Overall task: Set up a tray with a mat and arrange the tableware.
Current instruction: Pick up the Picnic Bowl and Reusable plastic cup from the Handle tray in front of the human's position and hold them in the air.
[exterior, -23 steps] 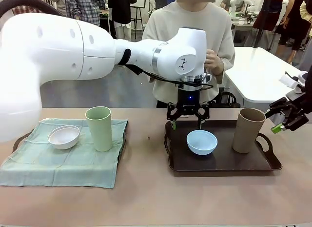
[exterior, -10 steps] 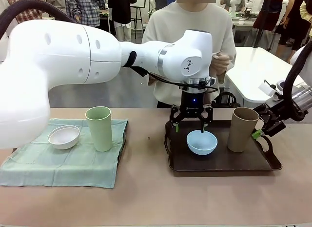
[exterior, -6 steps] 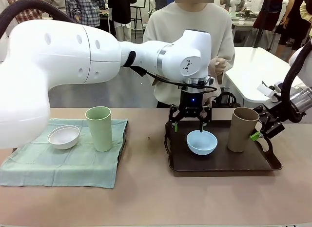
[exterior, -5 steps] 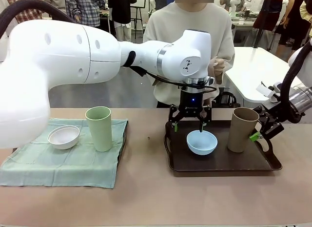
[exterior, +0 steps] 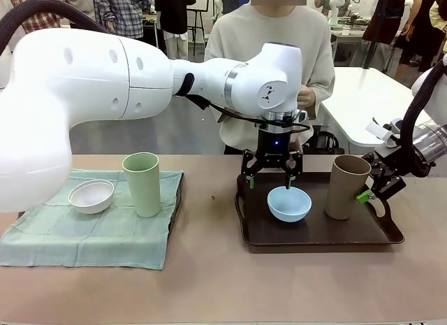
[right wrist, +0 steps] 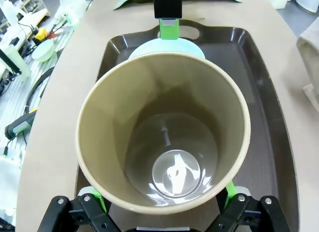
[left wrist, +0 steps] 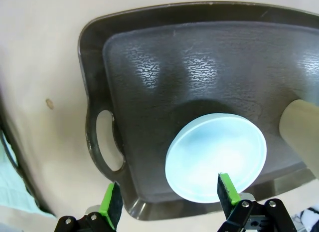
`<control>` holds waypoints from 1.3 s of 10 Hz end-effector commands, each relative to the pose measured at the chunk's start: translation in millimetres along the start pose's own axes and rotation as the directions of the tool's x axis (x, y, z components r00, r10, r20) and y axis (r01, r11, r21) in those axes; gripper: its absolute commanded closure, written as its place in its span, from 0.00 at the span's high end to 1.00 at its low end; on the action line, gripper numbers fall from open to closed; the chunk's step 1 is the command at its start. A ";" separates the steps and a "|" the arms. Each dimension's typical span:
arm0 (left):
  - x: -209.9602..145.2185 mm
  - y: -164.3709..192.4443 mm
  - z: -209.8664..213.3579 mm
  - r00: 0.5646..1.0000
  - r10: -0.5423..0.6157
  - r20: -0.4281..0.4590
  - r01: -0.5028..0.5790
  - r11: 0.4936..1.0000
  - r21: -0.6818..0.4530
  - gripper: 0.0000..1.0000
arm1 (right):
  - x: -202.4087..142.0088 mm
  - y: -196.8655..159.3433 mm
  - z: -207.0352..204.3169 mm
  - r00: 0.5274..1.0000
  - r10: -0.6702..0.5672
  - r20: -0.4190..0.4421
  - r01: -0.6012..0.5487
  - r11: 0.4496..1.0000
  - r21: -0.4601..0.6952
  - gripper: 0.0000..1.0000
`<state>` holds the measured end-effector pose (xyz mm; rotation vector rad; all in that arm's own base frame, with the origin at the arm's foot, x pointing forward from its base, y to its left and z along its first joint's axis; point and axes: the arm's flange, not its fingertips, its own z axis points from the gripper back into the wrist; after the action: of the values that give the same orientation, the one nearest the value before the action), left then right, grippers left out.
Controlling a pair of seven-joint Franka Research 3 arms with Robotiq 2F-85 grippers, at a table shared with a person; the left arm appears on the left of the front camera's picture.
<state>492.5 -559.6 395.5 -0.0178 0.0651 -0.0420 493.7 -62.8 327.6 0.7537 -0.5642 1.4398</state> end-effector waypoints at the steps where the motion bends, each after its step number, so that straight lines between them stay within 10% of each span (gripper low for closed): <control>1: -0.2 2.8 0.9 1.000 -0.002 0.008 0.002 1.000 -0.025 1.00 | 2.1 2.1 -5.8 0.998 0.051 -0.027 -0.051 0.999 -0.007 1.00; 13: 4.2 7.4 -45.3 0.999 -0.029 -0.032 0.029 1.000 0.006 1.00 | -6.0 -19.1 -39.4 0.998 0.056 0.032 -0.056 0.998 -0.028 1.00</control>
<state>494.4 -556.1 352.1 0.0148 0.1017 -0.0491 504.0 -41.9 301.0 0.7642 -0.5958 1.4590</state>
